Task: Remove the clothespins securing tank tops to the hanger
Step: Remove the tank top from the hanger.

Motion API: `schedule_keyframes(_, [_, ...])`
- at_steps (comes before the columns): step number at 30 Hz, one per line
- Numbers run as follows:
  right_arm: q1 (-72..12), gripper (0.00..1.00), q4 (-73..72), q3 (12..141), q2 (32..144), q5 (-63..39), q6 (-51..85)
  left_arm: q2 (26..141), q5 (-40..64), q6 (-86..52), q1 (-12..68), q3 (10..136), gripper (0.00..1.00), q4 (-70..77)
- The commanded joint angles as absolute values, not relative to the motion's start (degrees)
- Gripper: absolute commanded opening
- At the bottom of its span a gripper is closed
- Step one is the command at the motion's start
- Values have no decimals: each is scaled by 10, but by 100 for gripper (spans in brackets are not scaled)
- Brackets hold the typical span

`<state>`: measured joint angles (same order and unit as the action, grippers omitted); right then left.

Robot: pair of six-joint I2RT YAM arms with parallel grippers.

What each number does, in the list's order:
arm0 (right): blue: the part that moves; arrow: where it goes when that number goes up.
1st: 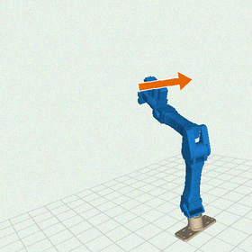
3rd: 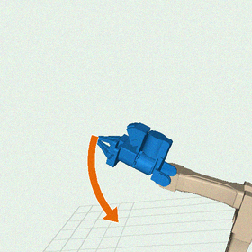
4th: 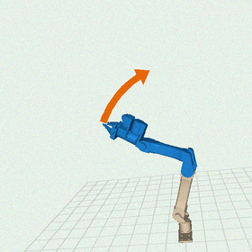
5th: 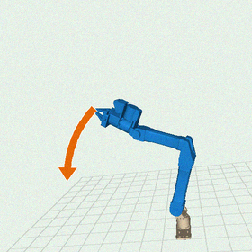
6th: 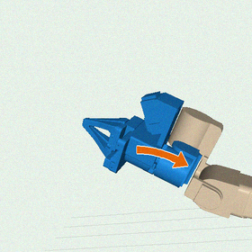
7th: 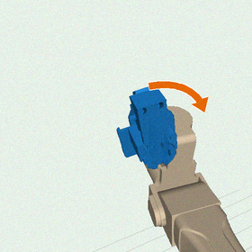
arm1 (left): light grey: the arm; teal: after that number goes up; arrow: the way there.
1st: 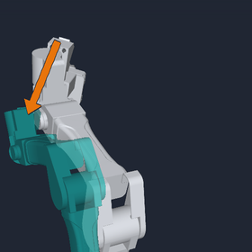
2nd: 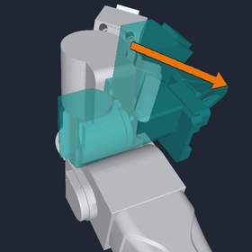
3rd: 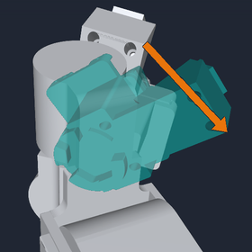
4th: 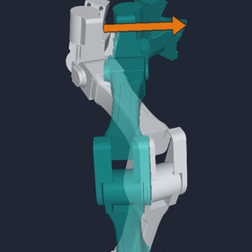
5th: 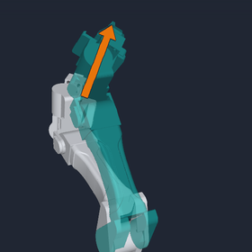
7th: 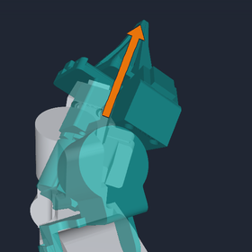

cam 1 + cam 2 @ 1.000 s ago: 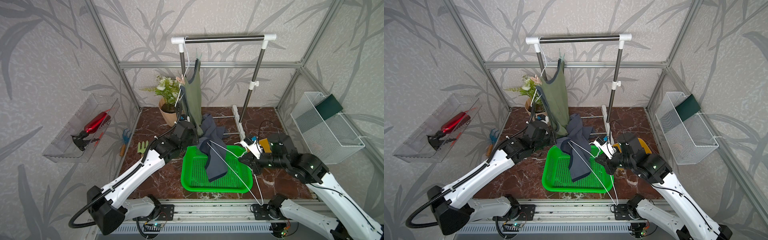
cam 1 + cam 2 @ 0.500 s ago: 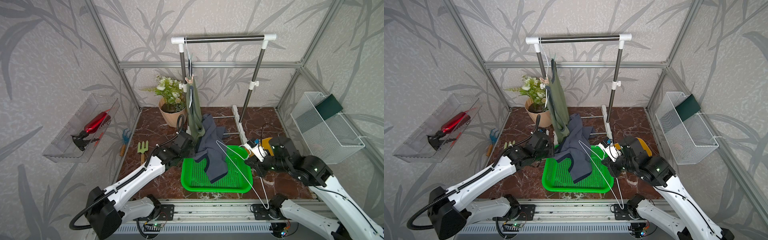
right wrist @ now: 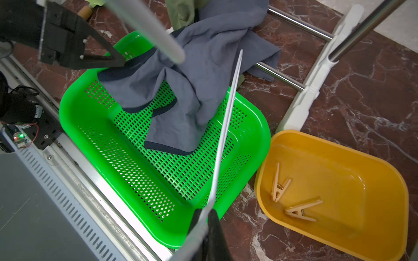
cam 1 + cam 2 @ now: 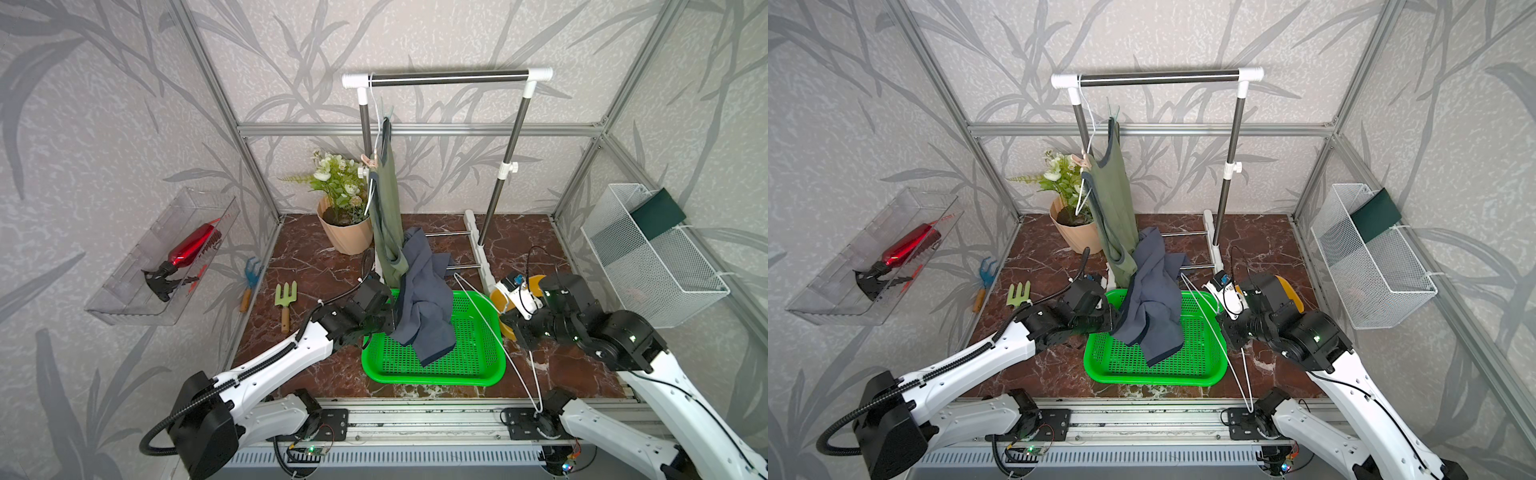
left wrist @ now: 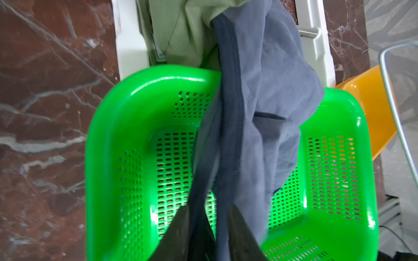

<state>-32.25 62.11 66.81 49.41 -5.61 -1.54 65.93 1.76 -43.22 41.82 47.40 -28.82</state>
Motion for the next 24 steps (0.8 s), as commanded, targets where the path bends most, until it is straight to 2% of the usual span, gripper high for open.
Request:
schedule_keyframes(1, [-289,0,596,684,511,-65,-21,650,8,-408,419,492,55,-344])
schedule_keyframes(6, [-270,0,554,672,512,-102,-16,596,-122,-351,419,544,72,-447])
schedule_keyframes(11, [-269,0,506,638,517,-155,9,571,-140,-332,414,560,83,-390])
schedule_keyframes(15, [-270,0,488,627,513,-168,20,661,-107,-321,414,604,91,-337])
schedule_keyframes(19, [-270,0,496,633,505,-161,17,763,-75,-325,412,642,94,-273])
schedule_keyframes(24, [-270,0,507,636,503,-159,12,908,-48,-324,412,747,99,-293])
